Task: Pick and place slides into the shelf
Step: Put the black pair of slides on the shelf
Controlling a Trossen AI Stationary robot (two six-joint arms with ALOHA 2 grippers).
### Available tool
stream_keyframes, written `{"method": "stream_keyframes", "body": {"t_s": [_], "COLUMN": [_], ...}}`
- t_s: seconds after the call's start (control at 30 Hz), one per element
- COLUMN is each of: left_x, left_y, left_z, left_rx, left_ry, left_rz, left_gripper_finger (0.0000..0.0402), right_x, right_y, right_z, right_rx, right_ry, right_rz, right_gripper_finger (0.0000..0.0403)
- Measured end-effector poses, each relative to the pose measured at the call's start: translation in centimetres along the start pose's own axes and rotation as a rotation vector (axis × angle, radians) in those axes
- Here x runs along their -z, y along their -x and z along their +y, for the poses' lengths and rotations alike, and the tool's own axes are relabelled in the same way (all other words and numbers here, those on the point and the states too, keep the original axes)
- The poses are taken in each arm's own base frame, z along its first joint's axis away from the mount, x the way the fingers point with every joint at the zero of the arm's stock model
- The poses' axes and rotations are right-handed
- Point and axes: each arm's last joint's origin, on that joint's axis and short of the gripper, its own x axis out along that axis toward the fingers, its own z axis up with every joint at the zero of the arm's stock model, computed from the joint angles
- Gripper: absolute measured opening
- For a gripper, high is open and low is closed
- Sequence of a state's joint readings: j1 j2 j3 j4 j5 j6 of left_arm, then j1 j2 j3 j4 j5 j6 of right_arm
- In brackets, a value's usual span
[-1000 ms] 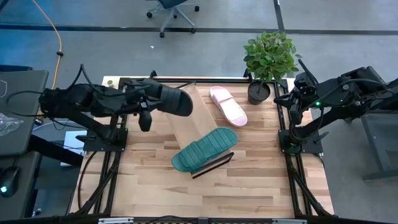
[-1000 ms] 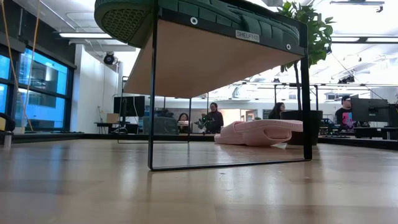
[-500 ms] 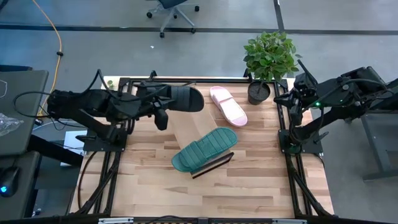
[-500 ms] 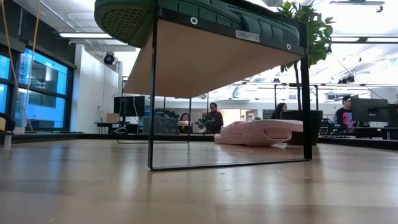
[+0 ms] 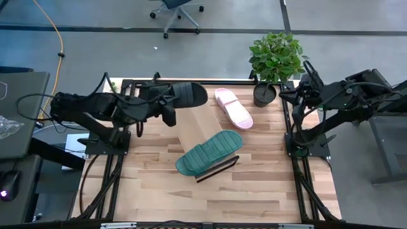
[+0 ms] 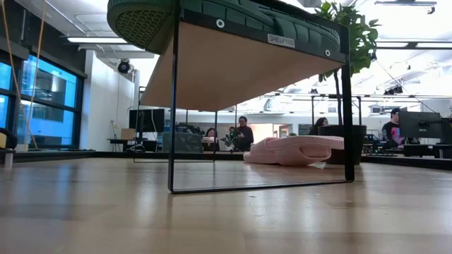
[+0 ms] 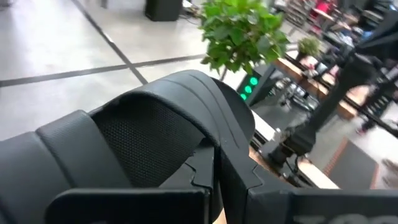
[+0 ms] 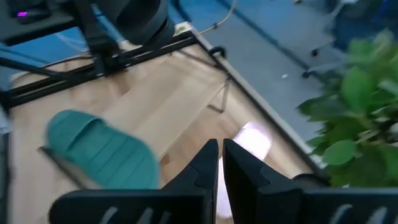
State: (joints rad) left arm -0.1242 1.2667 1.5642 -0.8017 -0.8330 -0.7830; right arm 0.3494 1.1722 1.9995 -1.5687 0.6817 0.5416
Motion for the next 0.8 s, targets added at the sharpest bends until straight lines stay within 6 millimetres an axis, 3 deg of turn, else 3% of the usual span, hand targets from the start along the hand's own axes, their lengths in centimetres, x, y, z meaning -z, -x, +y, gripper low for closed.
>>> {"method": "stream_keyframes", "body": {"t_s": [0.17,0.5,0.8], "left_x": [1.0,2.2,2.2], "left_y": [-1.4,-6.9,-9.9], "left_z": [-0.8,-2.1,-1.3], "left_rx": [-0.069,-0.114,-0.160], "left_ry": [0.084,0.170,0.203], "left_rz": [-0.027,-0.030,-0.014], "left_gripper_finger": [0.0000,0.0000,0.0000], "right_x": [-0.2,0.0,0.1], "right_y": [-0.2,-0.1,-0.1], "right_z": [0.0,0.2,0.3], "right_rx": [0.070,-0.007,-0.064], "right_ry": [0.057,0.134,0.162], "right_rz": [-0.036,0.010,0.038], "right_gripper_finger": [0.0016,0.0016,0.0016]}}
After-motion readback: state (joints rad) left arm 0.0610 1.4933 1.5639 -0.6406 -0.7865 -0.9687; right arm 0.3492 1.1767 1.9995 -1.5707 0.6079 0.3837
